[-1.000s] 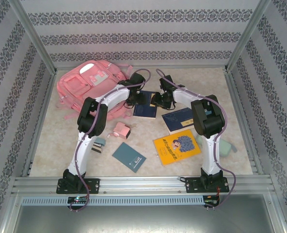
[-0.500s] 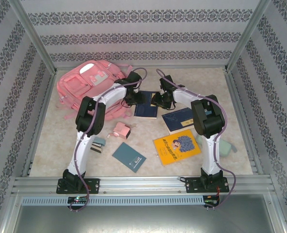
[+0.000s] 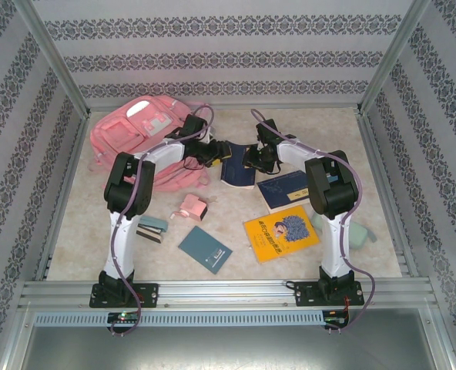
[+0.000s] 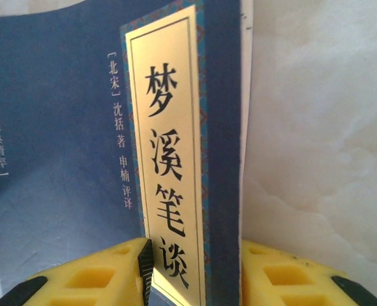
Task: Pack the student bag
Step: Pick up the book from the top-center of the table.
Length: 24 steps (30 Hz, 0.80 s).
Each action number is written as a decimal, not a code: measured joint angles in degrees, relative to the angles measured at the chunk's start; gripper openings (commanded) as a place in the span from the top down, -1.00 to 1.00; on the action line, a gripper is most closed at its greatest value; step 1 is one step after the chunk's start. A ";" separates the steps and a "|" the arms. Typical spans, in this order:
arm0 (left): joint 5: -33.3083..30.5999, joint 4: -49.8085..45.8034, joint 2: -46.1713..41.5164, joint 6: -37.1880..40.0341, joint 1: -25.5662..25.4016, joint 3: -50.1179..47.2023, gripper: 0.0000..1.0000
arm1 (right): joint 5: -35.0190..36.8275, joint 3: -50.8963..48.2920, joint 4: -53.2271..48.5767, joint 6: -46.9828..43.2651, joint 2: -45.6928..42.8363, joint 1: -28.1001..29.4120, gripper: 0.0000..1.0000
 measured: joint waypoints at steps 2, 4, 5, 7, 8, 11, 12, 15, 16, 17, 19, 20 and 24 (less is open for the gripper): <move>2.45 3.93 -0.79 -2.14 0.09 -1.31 0.05 | 0.00 -0.09 0.13 0.04 0.00 0.00 0.27; 4.26 6.14 -0.85 -3.02 -0.02 -1.38 0.05 | 0.00 -0.20 0.24 0.07 -0.09 0.00 0.27; 4.81 6.23 -0.85 -3.02 -0.04 -1.31 0.05 | -0.07 -0.20 0.33 0.04 -0.09 0.00 0.26; 5.60 5.86 -0.61 -2.95 -0.15 -1.16 0.06 | -0.15 -0.24 0.39 0.07 -0.15 0.00 0.27; 5.75 5.66 -0.37 -2.95 -0.15 -1.01 0.04 | -0.17 -0.24 0.39 0.04 -0.15 0.00 0.27; 5.20 3.06 0.92 -2.05 -0.15 0.24 0.11 | -0.20 -0.26 0.42 0.04 -0.20 0.00 0.27; 4.90 1.88 1.42 -1.42 -0.15 0.68 0.20 | -0.20 -0.31 0.46 0.04 -0.20 0.00 0.27; 4.59 -0.15 2.27 -0.70 -0.17 0.98 0.35 | -0.20 -0.42 0.63 0.04 -0.22 0.00 0.27; 4.48 -0.63 2.36 -0.39 -0.22 0.98 0.41 | -0.20 -0.50 0.68 0.07 -0.31 0.00 0.26; 4.33 -0.92 2.36 -0.22 -0.28 1.01 0.51 | -0.20 -0.63 0.83 0.04 -0.37 -0.02 0.25; 3.96 -1.70 2.36 0.28 -0.48 1.25 0.77 | -0.42 -1.03 1.20 0.04 -0.63 -0.15 0.16; 3.82 -2.05 2.36 0.48 -0.48 1.42 0.84 | -0.66 -1.25 1.53 0.20 -0.76 -0.31 0.10; 4.09 -2.45 2.34 0.55 -0.57 1.68 1.00 | -3.80 -6.05 5.44 1.77 -3.82 -1.90 -0.10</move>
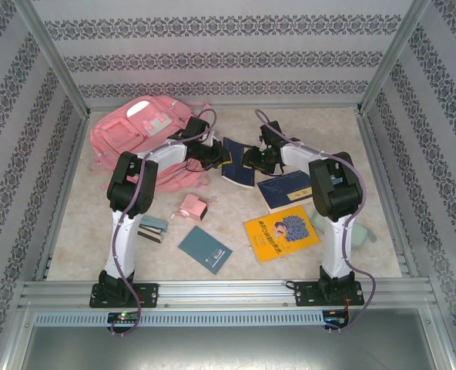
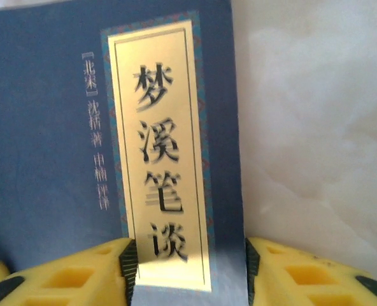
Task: Pack the student bag
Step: Pick up the book from the top-center of the table, then pass the book.
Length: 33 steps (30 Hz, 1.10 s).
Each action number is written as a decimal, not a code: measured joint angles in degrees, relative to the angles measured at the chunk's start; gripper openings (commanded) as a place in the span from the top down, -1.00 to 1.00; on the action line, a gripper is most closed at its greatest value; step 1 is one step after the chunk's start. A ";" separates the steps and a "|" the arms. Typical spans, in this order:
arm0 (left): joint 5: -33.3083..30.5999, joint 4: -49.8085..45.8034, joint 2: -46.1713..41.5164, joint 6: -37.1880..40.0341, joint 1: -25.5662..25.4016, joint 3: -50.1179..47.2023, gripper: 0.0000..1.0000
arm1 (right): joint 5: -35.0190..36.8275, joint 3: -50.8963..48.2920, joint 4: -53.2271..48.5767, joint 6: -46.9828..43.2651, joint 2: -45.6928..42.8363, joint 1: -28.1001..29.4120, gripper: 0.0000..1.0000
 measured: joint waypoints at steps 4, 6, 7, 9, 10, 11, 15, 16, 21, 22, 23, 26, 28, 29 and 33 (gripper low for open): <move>1.95 0.48 -0.39 -0.68 -0.31 0.02 1.00 | -5.95 -6.62 4.55 3.06 -5.18 -4.04 -0.26; 3.63 1.86 -1.01 -1.88 -0.33 -0.02 1.00 | -9.49 -8.15 7.80 4.72 -6.73 -5.99 -0.33; 4.48 2.78 -1.46 -2.54 -0.33 -0.11 1.00 | -11.21 -8.90 10.03 5.77 -7.50 -7.06 -0.34; 6.16 4.83 -2.75 -4.00 -0.33 -0.33 1.00 | -14.14 -10.23 13.90 7.80 -8.68 -8.24 -0.35; 6.86 5.95 -3.50 -4.74 -0.33 -0.52 1.00 | -15.58 -10.71 15.85 8.90 -9.09 -8.48 -0.36; 7.39 6.78 -4.13 -5.27 -0.33 -0.68 1.00 | -16.76 -10.95 17.49 9.75 -9.22 -8.55 -0.36; 10.01 10.97 -6.67 -8.11 -0.28 -1.01 1.00 | -21.09 -11.98 23.89 13.53 -9.27 -8.44 -0.37; 10.47 11.74 -7.13 -8.68 -0.28 -1.01 1.00 | -22.08 -12.39 25.70 14.71 -9.27 -8.44 -0.38; 12.00 16.50 -8.04 -12.28 -0.17 -1.40 1.00 | -25.42 -13.40 32.98 19.54 -9.27 -8.50 -0.44; 12.31 17.62 -8.04 -13.05 -0.17 -1.68 1.00 | -25.86 -13.55 34.32 20.57 -9.25 -8.55 -0.47; 12.48 18.49 -8.04 -13.81 -0.15 -1.99 1.00 | -26.32 -13.73 35.41 21.33 -9.25 -8.55 -0.49; 12.92 20.41 -8.04 -15.32 -0.15 -2.08 1.00 | -27.43 -14.45 38.93 24.28 -9.07 -8.59 -0.50; 13.03 21.20 -8.07 -15.76 -0.13 -2.08 1.00 | -27.71 -14.91 40.50 25.79 -9.03 -8.61 -0.48; 13.09 21.29 -8.07 -15.80 -0.11 -2.08 1.00 | -27.78 -15.19 41.16 26.34 -9.03 -8.61 -0.43; 13.70 21.40 -8.07 -16.37 0.20 -2.08 1.00 | -28.65 -17.05 45.75 29.55 -9.01 -8.61 -0.25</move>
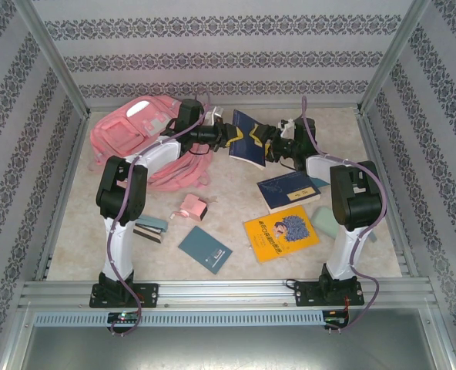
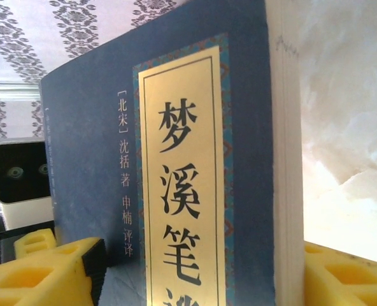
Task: Pack the student bag
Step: Pass the book, then open the student bag at the top-center of the table.
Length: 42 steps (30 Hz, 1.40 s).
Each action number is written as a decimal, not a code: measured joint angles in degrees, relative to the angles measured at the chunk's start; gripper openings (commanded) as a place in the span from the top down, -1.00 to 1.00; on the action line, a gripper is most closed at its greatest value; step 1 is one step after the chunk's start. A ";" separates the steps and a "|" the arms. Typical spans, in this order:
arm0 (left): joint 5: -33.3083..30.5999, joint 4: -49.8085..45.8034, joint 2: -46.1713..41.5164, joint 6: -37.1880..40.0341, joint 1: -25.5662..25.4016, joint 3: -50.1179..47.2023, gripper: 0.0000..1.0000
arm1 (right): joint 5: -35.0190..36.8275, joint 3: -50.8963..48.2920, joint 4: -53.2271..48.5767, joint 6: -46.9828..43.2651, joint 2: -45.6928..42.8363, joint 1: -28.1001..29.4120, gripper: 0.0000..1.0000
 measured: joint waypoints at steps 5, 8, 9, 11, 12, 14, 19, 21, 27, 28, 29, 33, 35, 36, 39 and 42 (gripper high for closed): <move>0.70 0.11 0.00 -0.44 0.79 0.00 1.00 | -1.77 -1.44 8.02 5.40 1.25 -0.44 0.29; 0.96 -0.50 0.00 0.20 1.51 0.00 0.95 | -2.08 -1.79 10.58 7.17 1.38 -1.01 0.64; 0.92 -1.16 0.00 0.81 1.66 0.00 0.94 | -2.29 -1.84 11.26 7.41 1.38 -1.14 0.76; 0.48 -3.56 0.00 2.73 1.88 0.00 0.84 | -2.78 -1.86 12.52 8.09 1.36 -1.22 1.00; 0.31 -4.59 0.00 3.76 1.95 0.04 0.78 | -3.02 -1.92 12.66 8.35 1.36 -1.22 1.00; -0.26 -7.69 0.00 6.56 1.95 0.57 0.60 | -3.30 -2.19 12.83 8.79 1.36 -1.22 1.00; -1.29 -17.31 0.00 14.64 2.03 3.65 0.34 | -4.07 -2.27 12.68 8.85 1.36 -0.94 1.00; -2.05 -20.44 0.00 17.00 2.27 4.55 0.53 | -4.11 -2.27 12.70 8.85 1.36 -0.94 1.00; -2.47 -23.85 -0.04 20.26 3.78 4.59 0.00 | -4.22 -2.27 12.44 8.83 1.33 -0.59 1.00; -2.97 -24.65 -0.07 20.81 4.11 4.61 -0.04 | -4.22 -2.27 12.44 8.83 1.33 -0.57 1.00; -3.82 -26.10 -0.07 21.57 4.39 4.83 -0.05 | -4.22 -2.27 12.41 8.76 1.33 -0.59 1.00; -9.22 -33.64 -0.24 26.64 5.40 7.02 -0.06 | -3.91 -2.27 10.84 7.50 1.09 -0.57 1.00; -14.88 -39.65 -0.63 30.97 6.03 9.53 -0.05 | -3.56 -2.36 9.57 6.60 0.83 -0.57 1.00; -17.94 -42.07 -0.87 33.11 6.36 10.62 -0.05 | -3.43 -2.51 9.22 6.27 0.68 -0.57 1.00; -28.20 -47.76 -2.47 39.39 7.17 12.00 -0.04 | -3.06 -3.10 8.26 5.57 -0.02 -0.55 1.00; -38.36 -51.98 -3.56 45.03 7.65 12.02 -0.02 | -2.56 -3.13 7.58 4.66 -0.17 -0.07 1.00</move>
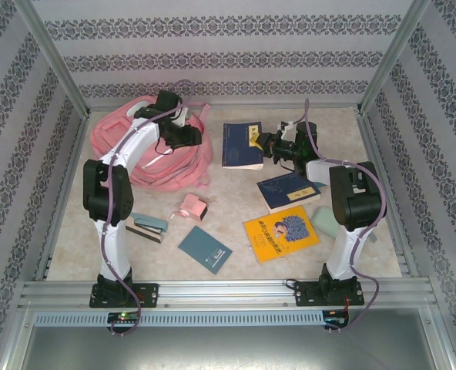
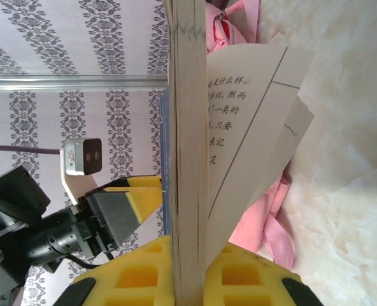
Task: Pack the student bag
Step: Open the student bag at the top-center of the table.
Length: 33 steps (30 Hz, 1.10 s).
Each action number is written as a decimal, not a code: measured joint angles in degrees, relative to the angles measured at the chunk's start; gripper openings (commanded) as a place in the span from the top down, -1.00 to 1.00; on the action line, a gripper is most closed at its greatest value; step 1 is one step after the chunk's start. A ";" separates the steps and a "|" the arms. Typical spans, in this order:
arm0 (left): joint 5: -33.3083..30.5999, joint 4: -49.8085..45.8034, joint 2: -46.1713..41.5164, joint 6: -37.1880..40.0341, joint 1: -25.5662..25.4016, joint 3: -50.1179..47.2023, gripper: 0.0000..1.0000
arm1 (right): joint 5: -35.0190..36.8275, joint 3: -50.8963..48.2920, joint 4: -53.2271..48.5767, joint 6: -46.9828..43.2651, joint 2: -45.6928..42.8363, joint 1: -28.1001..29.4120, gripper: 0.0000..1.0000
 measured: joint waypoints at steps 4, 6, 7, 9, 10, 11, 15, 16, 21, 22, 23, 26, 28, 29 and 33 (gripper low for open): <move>-10.21 -2.84 0.17 6.21 0.07 -0.76 -0.02 | 0.55 0.00 -0.98 -0.39 0.00 1.05 1.00; -13.79 -3.26 0.37 8.57 -0.22 -1.44 -0.04 | 0.59 0.00 -1.20 -0.55 0.00 1.51 1.00; -15.61 -3.41 0.68 9.79 -0.46 -1.73 -0.05 | 0.63 0.00 -1.25 -0.59 0.00 1.88 1.00; -18.82 -3.43 1.60 11.74 -1.07 -2.03 -0.08 | 0.70 0.00 -1.25 -0.59 0.00 2.21 1.00; -20.24 -3.41 2.10 12.63 -1.51 -2.32 -0.10 | 0.70 0.00 -1.25 -0.59 0.00 2.25 1.00; -21.29 -3.37 2.62 13.49 -1.95 -2.67 -0.14 | 0.72 0.00 -1.22 -0.59 0.00 2.51 1.00; -23.17 -2.73 4.72 16.26 -3.58 -4.00 -0.20 | 0.70 0.00 -1.22 -0.59 0.00 2.60 1.00; -23.80 -2.47 5.27 16.74 -3.89 -4.11 -0.20 | 0.72 0.00 -1.25 -0.59 0.00 2.60 1.00; -27.61 -1.77 5.81 18.80 -4.85 -4.17 0.51 | 0.72 -0.11 -1.20 -0.59 0.00 2.62 1.00; -28.57 -1.73 6.10 18.88 -5.07 -4.17 0.78 | 0.72 -0.24 -1.20 -0.59 0.00 2.62 1.00; -29.14 -1.62 6.25 18.99 -5.07 -4.17 0.98 | 0.72 -0.35 -1.22 -0.59 0.00 2.62 1.00; -30.05 -1.55 6.29 19.02 -5.16 -3.96 1.00 | 0.72 -0.70 -1.27 -0.57 0.00 2.62 0.99; -29.92 -2.01 6.29 18.69 -5.16 -3.32 1.00 | 0.74 -0.72 -1.25 -0.55 0.00 2.69 0.99; -29.62 -2.60 6.29 18.32 -5.14 -2.67 1.00 | 0.90 -0.72 -1.18 -0.55 0.00 2.95 0.99; -26.25 -5.46 6.27 15.80 -5.07 2.67 1.00 | 1.49 -0.72 -1.20 -0.50 0.00 3.48 0.97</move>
